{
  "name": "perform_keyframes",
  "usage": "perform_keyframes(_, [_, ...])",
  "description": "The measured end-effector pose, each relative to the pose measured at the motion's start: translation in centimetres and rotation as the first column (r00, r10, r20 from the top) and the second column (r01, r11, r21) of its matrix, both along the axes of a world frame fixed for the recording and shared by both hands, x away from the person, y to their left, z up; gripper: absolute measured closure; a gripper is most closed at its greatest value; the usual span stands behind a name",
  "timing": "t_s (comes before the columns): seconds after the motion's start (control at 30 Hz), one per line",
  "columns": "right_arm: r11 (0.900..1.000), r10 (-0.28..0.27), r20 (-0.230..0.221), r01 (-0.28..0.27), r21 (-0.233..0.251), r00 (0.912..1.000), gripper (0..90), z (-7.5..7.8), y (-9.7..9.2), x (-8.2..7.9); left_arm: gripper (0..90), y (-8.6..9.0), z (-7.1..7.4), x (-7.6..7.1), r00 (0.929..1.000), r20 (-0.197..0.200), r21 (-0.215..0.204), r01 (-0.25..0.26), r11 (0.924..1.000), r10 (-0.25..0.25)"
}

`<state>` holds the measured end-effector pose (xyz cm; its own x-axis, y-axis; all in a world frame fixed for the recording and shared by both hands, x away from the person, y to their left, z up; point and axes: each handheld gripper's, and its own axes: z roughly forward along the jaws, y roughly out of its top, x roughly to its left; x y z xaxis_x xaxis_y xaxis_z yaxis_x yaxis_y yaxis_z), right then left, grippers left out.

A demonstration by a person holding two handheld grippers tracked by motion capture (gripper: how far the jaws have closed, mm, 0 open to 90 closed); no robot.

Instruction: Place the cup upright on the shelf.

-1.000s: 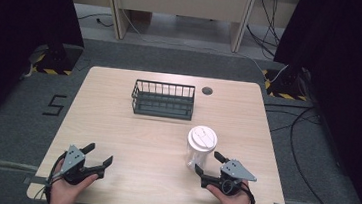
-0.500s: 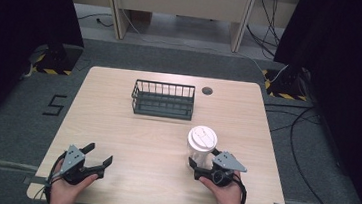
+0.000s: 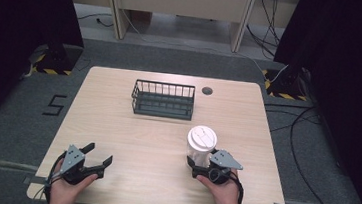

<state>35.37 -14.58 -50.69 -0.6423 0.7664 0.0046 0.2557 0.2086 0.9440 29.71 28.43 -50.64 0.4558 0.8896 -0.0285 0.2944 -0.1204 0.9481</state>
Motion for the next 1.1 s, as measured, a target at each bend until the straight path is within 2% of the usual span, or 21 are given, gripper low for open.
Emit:
perform_keyframes(0.47, [0.9999, 0.01, 0.022, -0.01, -0.003, 0.9997, 18.1, -0.11, 0.07, 0.16, 16.8, 0.05, 0.0, 0.02, 1.0, 0.001, 0.0, 0.001, 1.0, -0.001])
perform_keyframes(0.77, [0.9998, 0.016, 0.014, -0.016, -0.008, 0.9998, 18.2, 0.01, 0.1, 0.3, 16.8, 0.06, -0.05, 0.05, 1.0, -0.002, 0.0, 0.0, 1.0, 0.0])
perform_keyframes(1.1, [0.9998, 0.018, 0.026, -0.018, -0.008, 0.9995, 18.3, 0.37, 0.04, 0.36, 16.8, 0.08, -0.03, 0.02, 1.0, -0.001, -0.001, 0.0, 1.0, 0.0])
